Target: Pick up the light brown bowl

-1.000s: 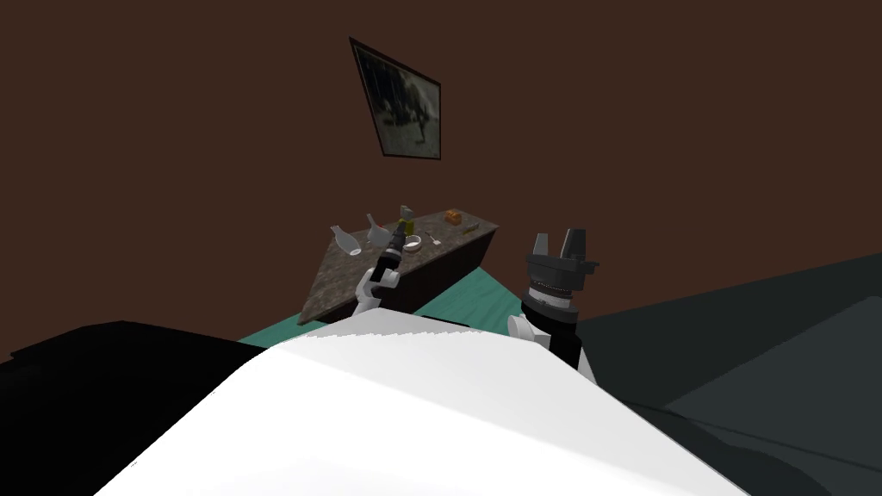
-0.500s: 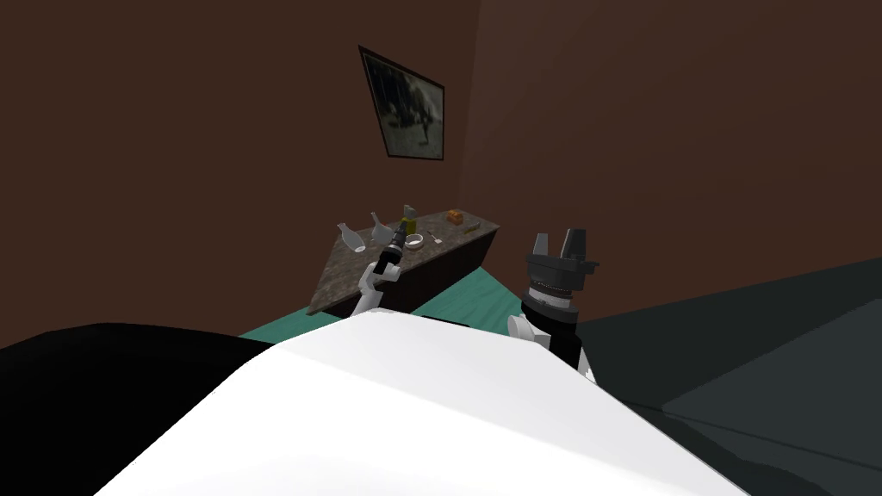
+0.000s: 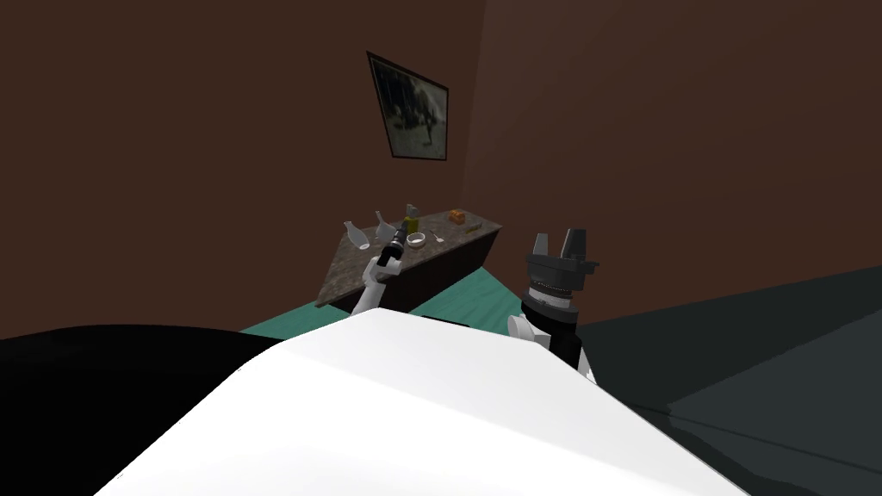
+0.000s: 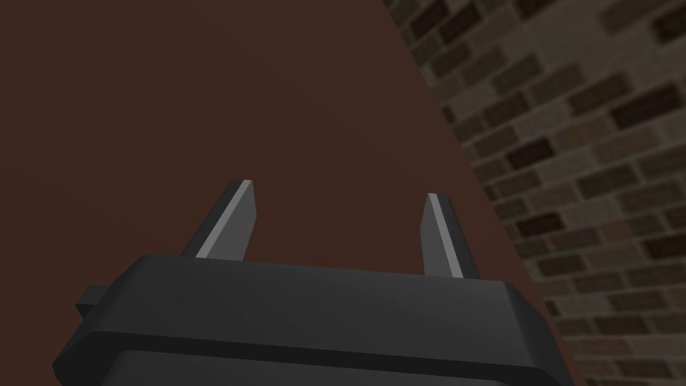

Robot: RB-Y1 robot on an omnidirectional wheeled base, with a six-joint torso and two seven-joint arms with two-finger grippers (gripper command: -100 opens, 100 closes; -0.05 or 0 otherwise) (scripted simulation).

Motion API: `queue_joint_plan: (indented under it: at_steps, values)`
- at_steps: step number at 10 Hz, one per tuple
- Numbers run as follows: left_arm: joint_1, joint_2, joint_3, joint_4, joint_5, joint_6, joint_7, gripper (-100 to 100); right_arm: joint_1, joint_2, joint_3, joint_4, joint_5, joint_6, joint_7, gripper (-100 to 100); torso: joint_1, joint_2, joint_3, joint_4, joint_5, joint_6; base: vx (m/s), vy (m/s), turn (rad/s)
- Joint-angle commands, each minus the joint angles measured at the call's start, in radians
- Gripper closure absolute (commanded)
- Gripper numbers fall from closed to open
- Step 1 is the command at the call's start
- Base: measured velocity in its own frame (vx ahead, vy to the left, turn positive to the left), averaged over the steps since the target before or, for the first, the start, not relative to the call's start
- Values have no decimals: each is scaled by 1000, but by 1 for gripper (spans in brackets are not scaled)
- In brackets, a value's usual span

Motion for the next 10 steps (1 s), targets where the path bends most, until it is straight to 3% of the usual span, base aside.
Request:
queue_joint_plan:
  at_steps: [1, 2, 4, 5, 6, 7, 9, 10]
  values:
    - [-31, -2, 6, 21, -7, 50, -2, -100, 0, 0, 0, 0, 0, 0, 0, 0, 0, 0, 0, 0, 0, 0, -36, -9, 47]
    - [-70, 1, 20, 64, -15, 76, -4, -100, 0, 0, 0, 0, 0, 0, 0, 0, 0, 0, 0, 0, 0, 0, -36, -15, 81]
    - [-83, 1, 20, 64, -15, 118, -4, -100, 0, 0, 0, 0, 0, 0, 0, 0, -1, 0, 0, 0, 0, 0, -27, -9, 19]
    - [-129, 3, 34, 108, -23, 153, -4, -100, 0, 0, 0, 0, 0, 0, 0, 0, 0, 0, 0, 0, 0, 0, -28, -1, 85]
    - [-135, 3, 34, 108, -23, 180, -4, -100, 0, 0, 0, 0, 0, 0, 0, 0, 0, 0, 0, 0, 0, 0, -26, -3, 48]
    - [-178, 5, 47, 154, -29, 209, -5, -100, 0, 0, 0, 0, 0, 0, 0, 0, 0, 0, 0, 0, 0, 0, -27, -2, 111]
    - [-187, 5, 47, 155, -29, 254, -5, -100, 0, 0, 0, 0, 0, 0, 0, 0, 0, -1, 0, 0, 0, 0, -17, -3, 7]
    - [-235, 7, 61, 203, -34, 287, -5, -100, 0, 0, 0, 0, 0, 0, 0, 0, 0, -1, -1, 0, 0, 0, -13, 4, 70]
